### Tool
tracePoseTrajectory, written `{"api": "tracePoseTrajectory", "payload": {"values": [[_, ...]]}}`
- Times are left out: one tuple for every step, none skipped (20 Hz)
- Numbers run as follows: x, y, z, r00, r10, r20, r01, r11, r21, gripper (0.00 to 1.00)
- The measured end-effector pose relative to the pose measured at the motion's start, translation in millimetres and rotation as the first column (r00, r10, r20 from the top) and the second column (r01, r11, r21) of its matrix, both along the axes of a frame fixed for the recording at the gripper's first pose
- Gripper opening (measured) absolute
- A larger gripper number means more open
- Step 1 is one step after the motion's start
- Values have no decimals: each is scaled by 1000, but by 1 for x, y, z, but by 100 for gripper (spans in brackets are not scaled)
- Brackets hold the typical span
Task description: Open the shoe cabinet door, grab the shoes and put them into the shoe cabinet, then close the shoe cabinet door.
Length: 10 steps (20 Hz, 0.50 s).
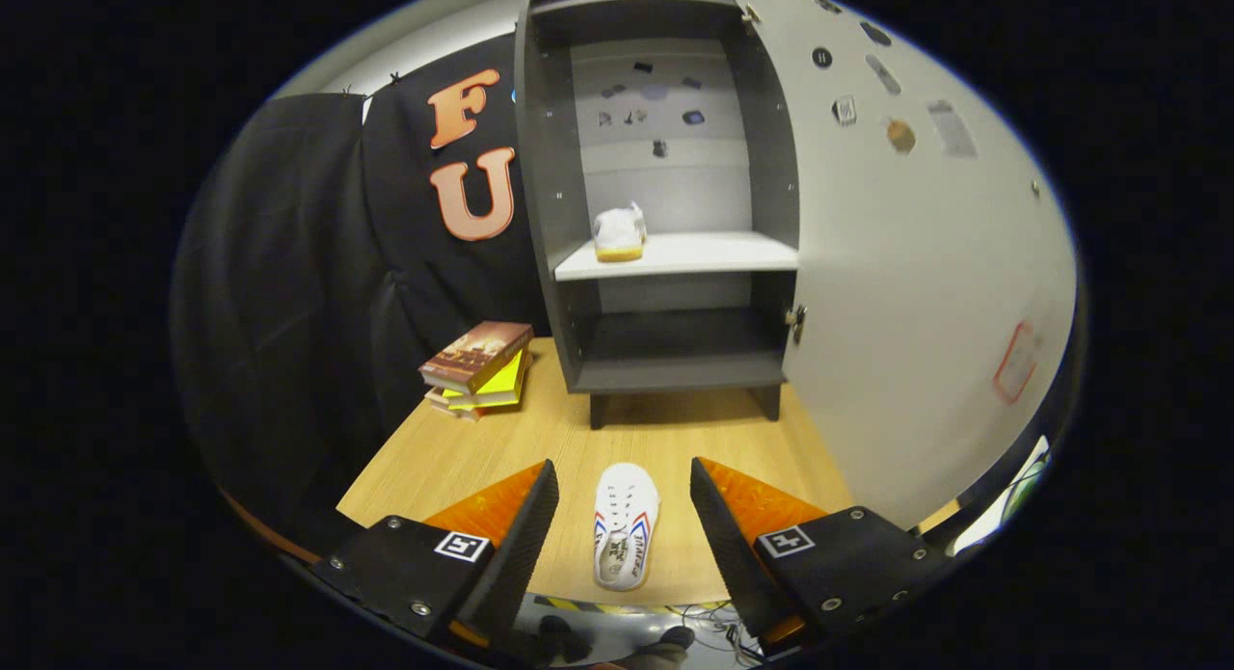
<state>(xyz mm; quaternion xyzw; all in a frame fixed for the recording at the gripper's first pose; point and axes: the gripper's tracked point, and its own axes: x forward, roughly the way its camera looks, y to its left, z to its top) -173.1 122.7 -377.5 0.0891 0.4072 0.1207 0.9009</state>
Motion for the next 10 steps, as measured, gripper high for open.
{"api": "tracePoseTrajectory", "payload": {"values": [[-5, 11, -23, 999, -4, -38, 5, 1000, 25, 86], [-10, 21, -43, 996, -5, -85, 8, 999, 44, 86], [-17, 30, -63, 992, -1, -125, 7, 999, 52, 86], [-21, 38, -79, 989, 10, -145, -3, 999, 51, 85], [-23, 45, -95, 988, 17, -156, -12, 999, 36, 84], [-25, 50, -108, 986, 26, -164, -23, 1000, 17, 84], [-27, 56, -123, 985, 27, -172, -28, 1000, -3, 82], [-30, 59, -136, 981, 28, -191, -32, 999, -20, 81], [-34, 63, -149, 976, 22, -217, -29, 999, -31, 77], [-36, 65, -159, 971, 11, -238, -19, 999, -32, 76]]}}
